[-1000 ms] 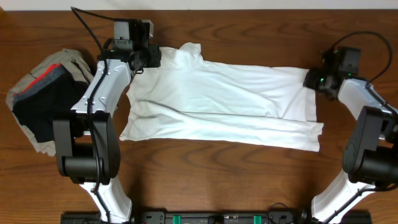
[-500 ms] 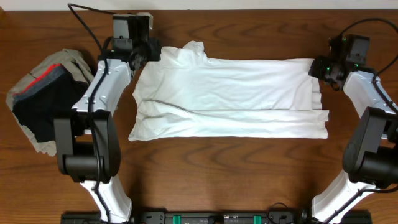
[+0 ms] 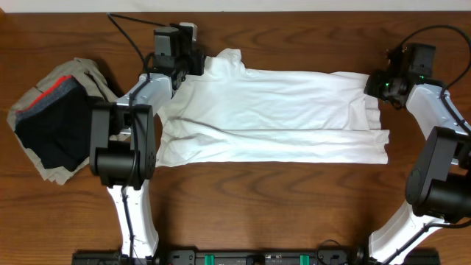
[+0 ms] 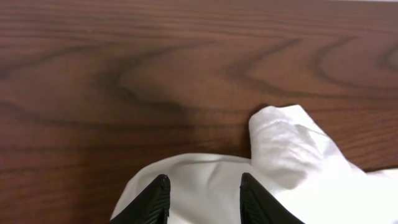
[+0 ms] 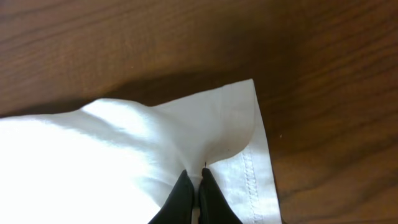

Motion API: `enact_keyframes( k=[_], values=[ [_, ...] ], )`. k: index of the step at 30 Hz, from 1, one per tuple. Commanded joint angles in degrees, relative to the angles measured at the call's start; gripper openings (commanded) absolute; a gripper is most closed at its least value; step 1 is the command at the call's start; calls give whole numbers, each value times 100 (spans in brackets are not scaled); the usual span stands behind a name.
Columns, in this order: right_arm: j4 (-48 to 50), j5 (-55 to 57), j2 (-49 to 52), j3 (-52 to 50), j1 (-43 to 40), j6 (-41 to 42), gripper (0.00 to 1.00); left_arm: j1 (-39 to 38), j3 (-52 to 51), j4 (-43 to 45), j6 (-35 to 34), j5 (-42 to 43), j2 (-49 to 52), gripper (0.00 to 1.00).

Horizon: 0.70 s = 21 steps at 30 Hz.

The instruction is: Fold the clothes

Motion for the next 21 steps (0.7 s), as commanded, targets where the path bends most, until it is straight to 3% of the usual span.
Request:
enact_keyframes(
  k=[1, 12, 17, 21],
  values=[
    [-48, 20, 17, 42, 66, 0, 3, -20, 103, 210, 39, 81, 175, 37],
    [-140, 144, 17, 42, 68, 0, 5, -323, 103, 273, 487, 79, 205, 39],
    [-162, 144, 17, 42, 66, 0, 6, -356, 103, 400, 485, 79, 205, 53],
    [-197, 144, 17, 42, 68, 0, 6, -365, 103, 374, 483, 81, 208, 55]
  ],
)
